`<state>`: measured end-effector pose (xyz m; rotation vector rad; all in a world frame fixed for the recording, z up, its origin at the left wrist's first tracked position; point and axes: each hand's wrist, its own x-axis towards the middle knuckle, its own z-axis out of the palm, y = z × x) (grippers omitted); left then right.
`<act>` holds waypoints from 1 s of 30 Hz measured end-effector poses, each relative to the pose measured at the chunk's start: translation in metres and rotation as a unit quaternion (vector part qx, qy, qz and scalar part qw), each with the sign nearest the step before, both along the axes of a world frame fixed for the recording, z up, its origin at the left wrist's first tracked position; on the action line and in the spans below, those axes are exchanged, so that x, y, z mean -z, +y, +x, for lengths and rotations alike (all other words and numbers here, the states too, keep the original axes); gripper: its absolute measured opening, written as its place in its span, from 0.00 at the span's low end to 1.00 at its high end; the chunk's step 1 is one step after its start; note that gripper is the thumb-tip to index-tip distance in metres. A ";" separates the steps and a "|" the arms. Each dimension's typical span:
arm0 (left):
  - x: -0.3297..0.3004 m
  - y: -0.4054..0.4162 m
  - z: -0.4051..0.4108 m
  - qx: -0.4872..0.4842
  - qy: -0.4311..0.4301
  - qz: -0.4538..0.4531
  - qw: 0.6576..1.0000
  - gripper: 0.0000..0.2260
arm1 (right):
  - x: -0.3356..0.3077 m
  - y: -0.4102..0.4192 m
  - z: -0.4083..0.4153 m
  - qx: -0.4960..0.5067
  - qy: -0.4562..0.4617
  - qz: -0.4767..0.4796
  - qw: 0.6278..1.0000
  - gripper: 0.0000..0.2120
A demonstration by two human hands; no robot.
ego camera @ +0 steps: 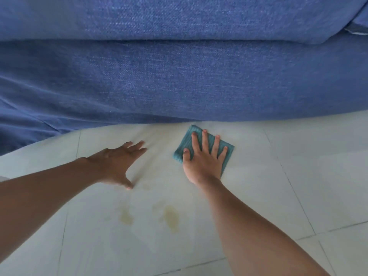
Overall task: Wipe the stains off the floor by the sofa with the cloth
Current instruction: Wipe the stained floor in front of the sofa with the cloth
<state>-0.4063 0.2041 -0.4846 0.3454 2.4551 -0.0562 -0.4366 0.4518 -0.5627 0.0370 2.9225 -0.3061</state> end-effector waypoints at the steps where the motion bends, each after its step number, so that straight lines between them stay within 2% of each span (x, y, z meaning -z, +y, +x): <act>1: 0.001 -0.002 0.002 -0.009 0.001 0.006 1.000 0.53 | -0.001 -0.013 -0.006 -0.025 0.000 -0.001 1.000 0.32; 5: 0.005 -0.009 0.007 -0.016 0.015 0.018 1.000 0.51 | -0.003 -0.049 -0.004 -0.123 0.014 -0.006 0.992 0.32; 9: 0.005 -0.013 0.003 -0.001 0.022 0.014 1.000 0.52 | -0.002 -0.029 0.003 -0.126 0.021 -0.020 0.992 0.32; 12: 0.006 -0.015 0.002 0.004 0.023 0.023 0.999 0.53 | -0.003 0.016 -0.009 -0.047 0.015 -0.001 0.999 0.32; 15: 0.007 -0.015 -0.001 0.002 0.030 0.034 0.999 0.54 | -0.006 0.075 -0.005 0.079 0.002 0.004 0.997 0.31; 18: 0.007 -0.015 -0.003 -0.002 0.023 0.045 0.999 0.55 | -0.008 0.114 0.041 0.213 -0.002 -0.003 0.977 0.31; 20: 0.007 -0.014 -0.003 -0.003 0.023 0.051 0.998 0.55 | -0.006 0.106 0.084 0.255 -0.003 0.000 0.967 0.32; 23: 0.006 -0.012 -0.004 0.006 0.015 0.040 0.999 0.54 | 0.001 0.077 0.117 0.188 -0.013 0.020 0.982 0.33; 26: 0.005 -0.010 -0.003 0.032 -0.017 0.022 0.999 0.52 | -0.004 0.085 0.097 0.093 -0.029 0.036 0.995 0.31; 28: 0.004 -0.011 0.001 0.038 -0.031 0.021 0.999 0.53 | -0.008 0.106 0.088 0.094 -0.034 0.037 0.994 0.31; 30: 0.005 -0.015 0.008 0.045 -0.044 0.023 0.998 0.55 | -0.008 0.117 0.110 0.145 -0.027 0.034 0.988 0.31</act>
